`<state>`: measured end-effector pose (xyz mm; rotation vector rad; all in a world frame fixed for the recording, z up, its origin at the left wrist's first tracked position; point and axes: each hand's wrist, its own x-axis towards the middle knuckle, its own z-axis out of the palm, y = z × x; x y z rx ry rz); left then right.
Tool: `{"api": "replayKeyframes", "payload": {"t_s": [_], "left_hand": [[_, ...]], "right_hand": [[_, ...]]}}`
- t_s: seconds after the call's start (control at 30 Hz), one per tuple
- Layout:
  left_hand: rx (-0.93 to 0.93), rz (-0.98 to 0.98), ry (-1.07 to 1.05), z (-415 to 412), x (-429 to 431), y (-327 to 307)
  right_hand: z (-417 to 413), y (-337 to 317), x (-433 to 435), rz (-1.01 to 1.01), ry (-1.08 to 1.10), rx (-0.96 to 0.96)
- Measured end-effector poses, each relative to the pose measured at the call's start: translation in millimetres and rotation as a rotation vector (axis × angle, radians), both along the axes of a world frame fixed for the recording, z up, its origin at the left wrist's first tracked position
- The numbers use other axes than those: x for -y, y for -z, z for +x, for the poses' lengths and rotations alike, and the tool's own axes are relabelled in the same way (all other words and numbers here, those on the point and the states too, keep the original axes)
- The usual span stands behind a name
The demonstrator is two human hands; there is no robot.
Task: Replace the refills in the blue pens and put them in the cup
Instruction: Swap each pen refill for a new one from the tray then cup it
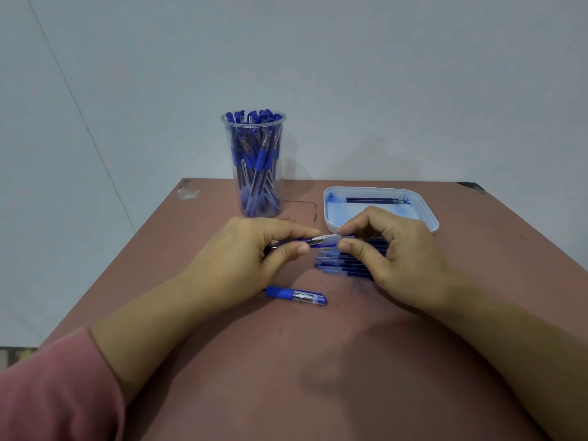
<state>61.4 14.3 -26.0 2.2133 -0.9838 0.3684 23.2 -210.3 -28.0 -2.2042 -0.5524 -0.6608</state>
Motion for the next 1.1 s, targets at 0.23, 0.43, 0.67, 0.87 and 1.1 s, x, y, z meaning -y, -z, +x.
{"api": "replayKeyframes", "payload": {"t_s": [0.23,0.43,0.67,0.87,1.1], "left_hand": [[0.132,0.091,-0.017,12.2,-14.1,-3.8],[0.159,0.056,0.042,9.7,-10.8,-4.2],[0.198,0.055,0.08,5.1,-7.1,-3.8],[0.161,0.084,0.117,1.2,-3.8,-1.9],[0.144,0.143,0.074,-1.7,-3.2,-2.8]], "right_hand": [[-8.8,-7.1,19.6,-0.151,0.032,-0.204],[-11.0,-3.8,11.4,-0.358,-0.044,-0.205],[-8.2,-4.7,8.6,-0.143,0.059,-0.092],[-7.8,-6.0,-10.6,-0.032,0.019,-0.126],[-8.7,-4.7,-12.7,-0.012,-0.007,-0.202]]}}
